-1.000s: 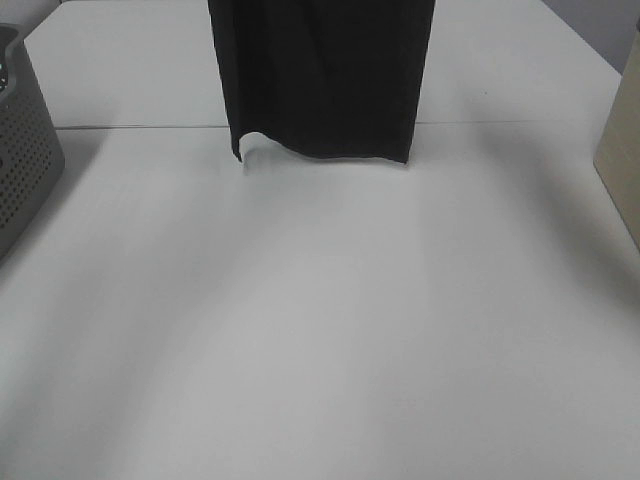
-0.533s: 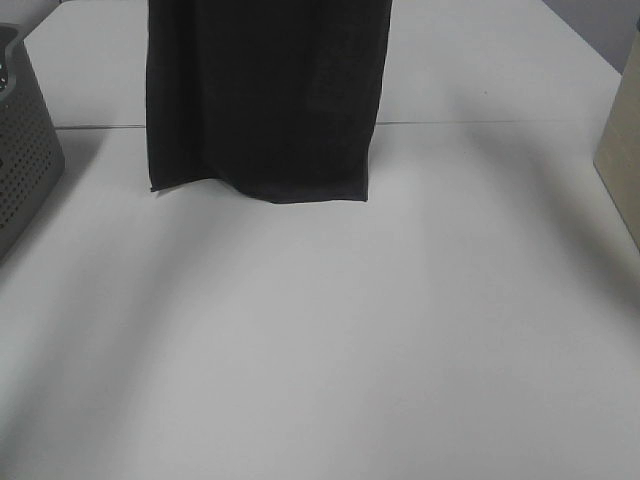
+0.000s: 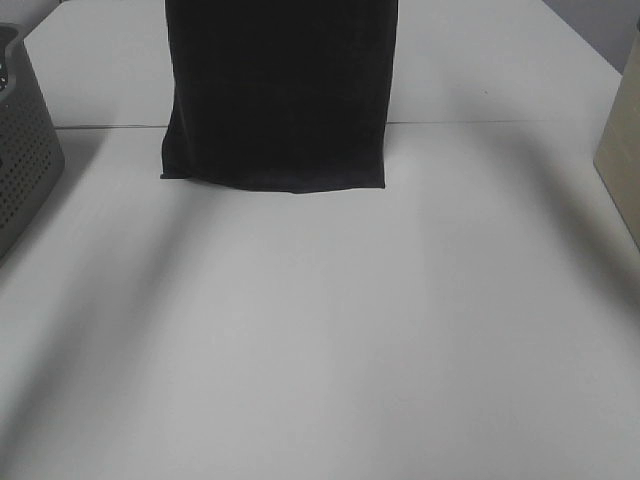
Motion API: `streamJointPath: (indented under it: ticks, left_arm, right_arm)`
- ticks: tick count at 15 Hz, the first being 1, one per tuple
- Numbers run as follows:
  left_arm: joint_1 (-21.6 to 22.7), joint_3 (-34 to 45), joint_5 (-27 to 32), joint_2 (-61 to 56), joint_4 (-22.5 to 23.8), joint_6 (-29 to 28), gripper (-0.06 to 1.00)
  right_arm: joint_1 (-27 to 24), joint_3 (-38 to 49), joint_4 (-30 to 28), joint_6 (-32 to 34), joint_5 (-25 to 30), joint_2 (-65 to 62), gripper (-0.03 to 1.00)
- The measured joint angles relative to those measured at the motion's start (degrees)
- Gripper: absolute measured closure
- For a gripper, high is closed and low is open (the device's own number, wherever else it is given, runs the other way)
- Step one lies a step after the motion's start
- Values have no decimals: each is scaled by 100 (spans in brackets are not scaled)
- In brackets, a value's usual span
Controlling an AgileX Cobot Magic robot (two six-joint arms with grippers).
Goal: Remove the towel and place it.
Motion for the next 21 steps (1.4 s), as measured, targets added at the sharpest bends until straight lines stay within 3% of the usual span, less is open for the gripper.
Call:
streamJointPath:
  ticks: [4,8,12,13,14,16,17,21]
  left_arm:
    - [86,-1547,458,791,86,-264,94]
    - [109,-1679,630,837,246,-424,94]
    - [109,-1679,1318,842,435,-688,94]
    - [86,-1684,1673,842,476,-831,94]
    - [-52,-1684,2985,808,481,-980,94]
    - [-252,-1684,4710,693,384,-1008,94]
    - [-304,-1684,5180,642,344,-1014,94]
    - [-361,-1690,8050,395,-57,-1031,94]
  right_arm:
    - [-166,-361,120,92,-590,166,96]
    - [-172,-378,120,92,-699,166,96]
    - [-189,-281,149,286,-613,166,96]
    - [-183,-201,160,596,-361,166,96]
    - [-115,-120,367,1369,556,172,96]
    - [29,-120,1031,1398,1879,172,96]
    - [57,-120,1341,1169,2275,172,96]
    - [46,-120,4778,-1971,4985,155,96]
